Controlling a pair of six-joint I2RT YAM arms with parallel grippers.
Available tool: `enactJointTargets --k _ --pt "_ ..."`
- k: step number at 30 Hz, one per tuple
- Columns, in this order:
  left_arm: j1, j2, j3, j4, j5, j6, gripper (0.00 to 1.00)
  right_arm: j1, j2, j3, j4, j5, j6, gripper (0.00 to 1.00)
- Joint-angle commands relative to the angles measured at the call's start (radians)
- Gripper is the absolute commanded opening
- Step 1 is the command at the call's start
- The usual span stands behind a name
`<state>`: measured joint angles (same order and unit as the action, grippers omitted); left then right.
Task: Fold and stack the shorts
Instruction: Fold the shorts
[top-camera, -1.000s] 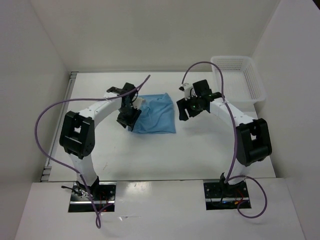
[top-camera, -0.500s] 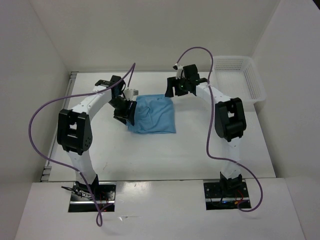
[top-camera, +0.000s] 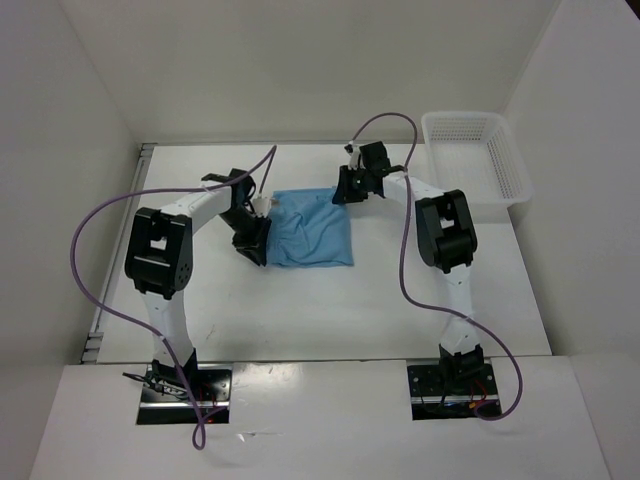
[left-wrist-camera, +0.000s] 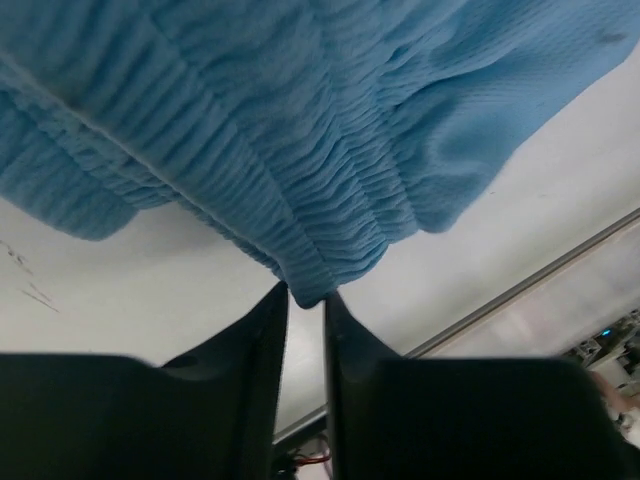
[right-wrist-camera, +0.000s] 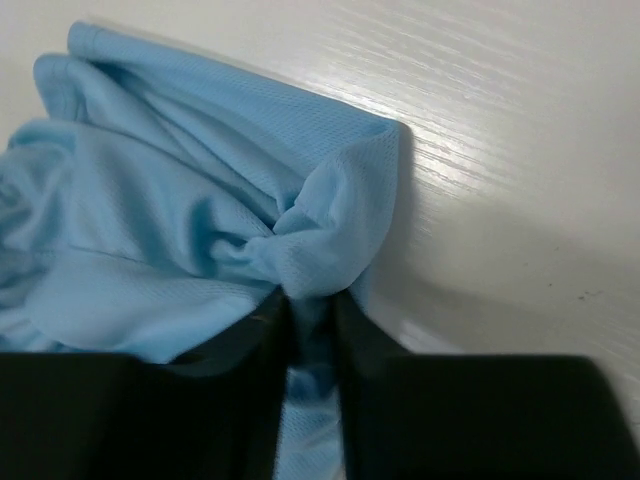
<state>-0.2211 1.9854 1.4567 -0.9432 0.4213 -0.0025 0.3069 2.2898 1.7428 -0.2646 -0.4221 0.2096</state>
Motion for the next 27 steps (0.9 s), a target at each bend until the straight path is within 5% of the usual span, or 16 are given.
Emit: enactJointTargets --k 1,6,15,21,24,25,27 --pt "0.002 0.029 -0.013 0.027 0.033 0.002 0.24 -0.005 0.026 0.052 0.059 0.048 0.040 0.21" --pt "0.002 0.029 -0.033 0.057 0.059 0.002 0.00 -0.005 0.046 0.092 0.059 0.048 0.051 0.01" --pt "0.011 0.007 -0.067 0.057 0.056 0.002 0.00 -0.025 0.056 0.204 0.059 0.065 0.099 0.01" --pt "-0.007 -0.020 -0.136 0.075 -0.047 0.002 0.00 -0.025 0.092 0.224 0.059 0.230 0.113 0.01" --pt "-0.020 -0.020 -0.118 0.075 -0.059 0.002 0.00 -0.025 0.103 0.215 0.059 0.166 0.090 0.13" --pt "-0.020 -0.020 -0.104 0.075 -0.059 0.002 0.04 -0.025 0.103 0.215 0.059 0.137 0.073 0.33" --pt "-0.020 -0.010 -0.072 0.075 -0.049 0.002 0.34 -0.025 0.094 0.205 0.059 0.093 0.042 0.49"
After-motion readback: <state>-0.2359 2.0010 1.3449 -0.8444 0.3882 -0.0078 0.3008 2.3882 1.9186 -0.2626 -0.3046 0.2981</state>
